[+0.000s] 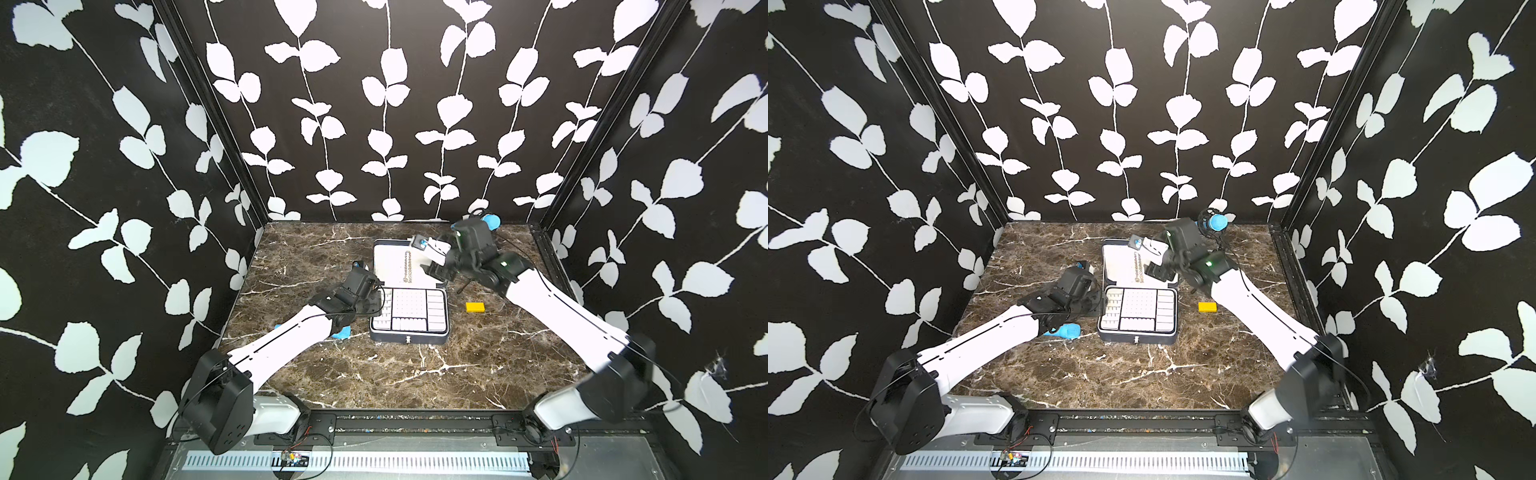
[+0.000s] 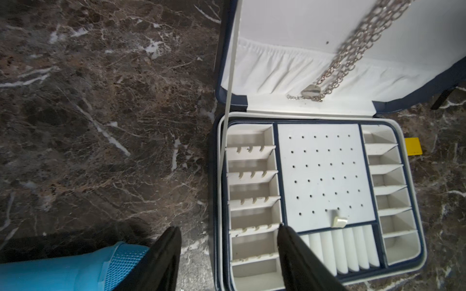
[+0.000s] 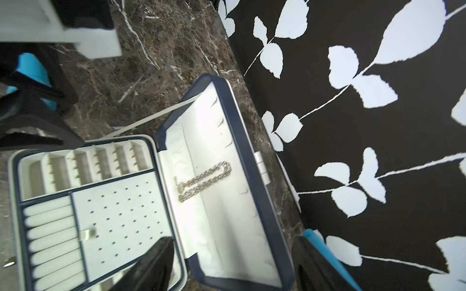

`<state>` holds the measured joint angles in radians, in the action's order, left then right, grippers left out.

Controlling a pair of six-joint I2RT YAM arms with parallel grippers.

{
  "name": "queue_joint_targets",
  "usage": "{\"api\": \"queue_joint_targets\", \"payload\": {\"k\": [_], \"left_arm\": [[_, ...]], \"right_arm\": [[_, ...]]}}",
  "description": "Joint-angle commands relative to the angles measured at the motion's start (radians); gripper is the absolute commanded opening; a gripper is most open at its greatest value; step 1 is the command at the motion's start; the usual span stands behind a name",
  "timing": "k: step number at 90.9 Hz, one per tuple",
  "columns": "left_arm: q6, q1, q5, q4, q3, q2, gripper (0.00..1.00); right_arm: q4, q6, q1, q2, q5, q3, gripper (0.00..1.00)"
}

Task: Put jewelry chain into jewelry box
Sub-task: Close the fastener on the jewelry box.

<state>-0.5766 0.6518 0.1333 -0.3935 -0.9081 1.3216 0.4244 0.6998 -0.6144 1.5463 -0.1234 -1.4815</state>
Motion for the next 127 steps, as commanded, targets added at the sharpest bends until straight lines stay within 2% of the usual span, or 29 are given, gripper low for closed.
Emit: {"api": "queue_joint_targets", "payload": {"k": [1,16,38,101,127], "left_arm": [[-0.053,-0.008,-0.037,0.038,0.035,0.002,0.64],[-0.092,-0.009,-0.034,0.050,0.080,-0.006,0.64],[-0.100,-0.008,-0.027,0.046,0.108,-0.015,0.64],[-0.098,-0.008,-0.034,0.059,0.116,-0.002,0.63],[-0.099,-0.008,-0.035,0.061,0.119,-0.001,0.63]], "right_arm": [[0.052,0.103,0.016,0.072,-0.035,-0.101,0.77],[0.076,0.126,0.033,0.192,-0.076,-0.209,0.77],[0.016,0.167,0.035,0.266,-0.078,-0.221,0.78],[-0.089,0.225,0.033,0.324,-0.070,-0.209,0.78],[-0.101,0.224,0.034,0.336,-0.059,-0.209,0.70]]}}
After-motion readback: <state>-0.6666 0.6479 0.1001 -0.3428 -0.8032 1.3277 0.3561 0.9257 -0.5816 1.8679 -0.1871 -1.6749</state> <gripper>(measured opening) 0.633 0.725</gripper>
